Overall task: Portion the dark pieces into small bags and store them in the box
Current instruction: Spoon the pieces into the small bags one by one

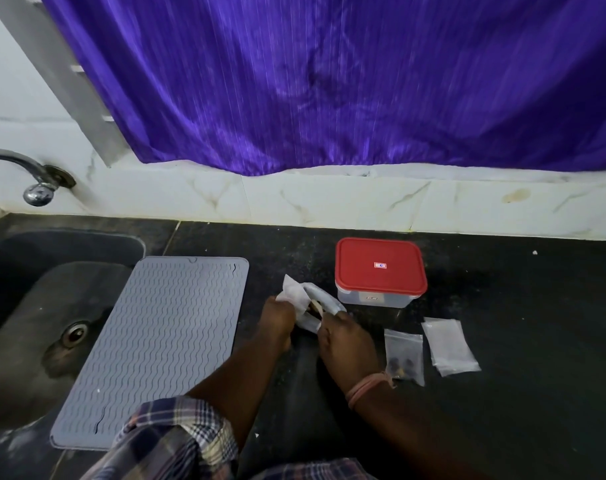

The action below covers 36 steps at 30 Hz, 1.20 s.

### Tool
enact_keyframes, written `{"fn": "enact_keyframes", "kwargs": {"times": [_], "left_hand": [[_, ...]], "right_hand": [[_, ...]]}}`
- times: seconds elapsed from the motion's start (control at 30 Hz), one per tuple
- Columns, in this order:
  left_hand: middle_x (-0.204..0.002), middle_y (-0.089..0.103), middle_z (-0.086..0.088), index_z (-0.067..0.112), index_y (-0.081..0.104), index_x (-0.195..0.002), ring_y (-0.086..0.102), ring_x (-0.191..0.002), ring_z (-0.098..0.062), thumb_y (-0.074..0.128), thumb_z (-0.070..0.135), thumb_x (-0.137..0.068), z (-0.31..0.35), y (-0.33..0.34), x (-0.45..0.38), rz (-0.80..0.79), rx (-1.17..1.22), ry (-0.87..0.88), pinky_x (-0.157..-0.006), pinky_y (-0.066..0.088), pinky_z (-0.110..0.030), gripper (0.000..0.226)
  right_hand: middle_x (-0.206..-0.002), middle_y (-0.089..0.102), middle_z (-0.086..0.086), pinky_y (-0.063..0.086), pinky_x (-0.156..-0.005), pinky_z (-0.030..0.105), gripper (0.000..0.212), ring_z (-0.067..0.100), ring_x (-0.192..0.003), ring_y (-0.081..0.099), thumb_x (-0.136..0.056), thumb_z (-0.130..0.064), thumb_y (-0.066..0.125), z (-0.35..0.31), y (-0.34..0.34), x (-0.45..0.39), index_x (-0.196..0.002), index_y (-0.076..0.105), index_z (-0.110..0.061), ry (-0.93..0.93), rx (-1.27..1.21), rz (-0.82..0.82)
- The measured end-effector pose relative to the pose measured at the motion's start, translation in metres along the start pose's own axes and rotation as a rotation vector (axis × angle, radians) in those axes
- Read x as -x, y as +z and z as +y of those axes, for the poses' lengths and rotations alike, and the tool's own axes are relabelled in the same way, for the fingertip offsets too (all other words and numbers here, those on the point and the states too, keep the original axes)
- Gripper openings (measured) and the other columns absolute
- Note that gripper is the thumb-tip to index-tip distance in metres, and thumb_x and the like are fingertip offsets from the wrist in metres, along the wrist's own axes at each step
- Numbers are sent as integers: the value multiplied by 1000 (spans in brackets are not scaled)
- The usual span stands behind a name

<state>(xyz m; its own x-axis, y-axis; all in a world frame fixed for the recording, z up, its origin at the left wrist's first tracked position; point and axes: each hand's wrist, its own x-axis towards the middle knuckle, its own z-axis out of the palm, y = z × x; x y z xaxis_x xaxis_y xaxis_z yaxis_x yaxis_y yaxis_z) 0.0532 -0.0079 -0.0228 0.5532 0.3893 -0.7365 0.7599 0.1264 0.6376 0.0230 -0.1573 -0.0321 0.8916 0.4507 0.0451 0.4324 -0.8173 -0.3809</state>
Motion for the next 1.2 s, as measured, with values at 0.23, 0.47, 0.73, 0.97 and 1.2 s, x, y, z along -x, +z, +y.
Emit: {"fn": "enact_keyframes", "kwargs": {"times": [0.23, 0.47, 0.73, 0.97, 1.2], "left_hand": [[-135, 59, -27, -5, 54, -136, 60, -123, -44, 44, 9, -100, -30, 2, -10, 128, 148, 65, -95, 54, -48, 40], [-123, 66, -5, 17, 58, -131, 64, -103, -14, 75, 24, -88, -69, 5, -95, -30, 70, 176, -96, 58, -48, 47], [-82, 75, -2, 16, 63, -89, 74, -86, -15, 81, -11, -71, -26, -5, 14, -207, 21, 413, -64, 57, -18, 37], [-99, 74, -10, 14, 69, -100, 71, -105, -33, 78, 6, -83, -51, -7, -8, -144, 64, 426, -94, 59, -43, 21], [-80, 67, 3, 8, 62, -93, 66, -77, -8, 63, -7, -93, -54, -8, 15, 106, 108, 344, -60, 48, -10, 14]], "right_hand": [[-94, 69, 0, 51, -65, 31, 21, 19, -78, 68, -94, -28, 50, 6, -1, 11, -94, 69, -20, 79, -38, -10], [-74, 72, -6, 54, -69, 25, 18, 4, -67, 64, -88, -27, 63, 12, -1, 4, -79, 77, -22, 315, -413, 80], [-74, 73, -3, 55, -69, 29, 17, 9, -67, 66, -88, -22, 62, 19, -4, 6, -84, 78, -19, 344, -386, 97], [-80, 77, -1, 50, -74, 24, 16, 10, -74, 69, -90, -17, 65, 26, -3, 10, -91, 81, -18, 418, -524, 69], [-89, 77, -9, 49, -79, 12, 16, -6, -78, 64, -90, -16, 67, 23, -3, 16, -98, 81, -21, 560, -706, 14]]}}
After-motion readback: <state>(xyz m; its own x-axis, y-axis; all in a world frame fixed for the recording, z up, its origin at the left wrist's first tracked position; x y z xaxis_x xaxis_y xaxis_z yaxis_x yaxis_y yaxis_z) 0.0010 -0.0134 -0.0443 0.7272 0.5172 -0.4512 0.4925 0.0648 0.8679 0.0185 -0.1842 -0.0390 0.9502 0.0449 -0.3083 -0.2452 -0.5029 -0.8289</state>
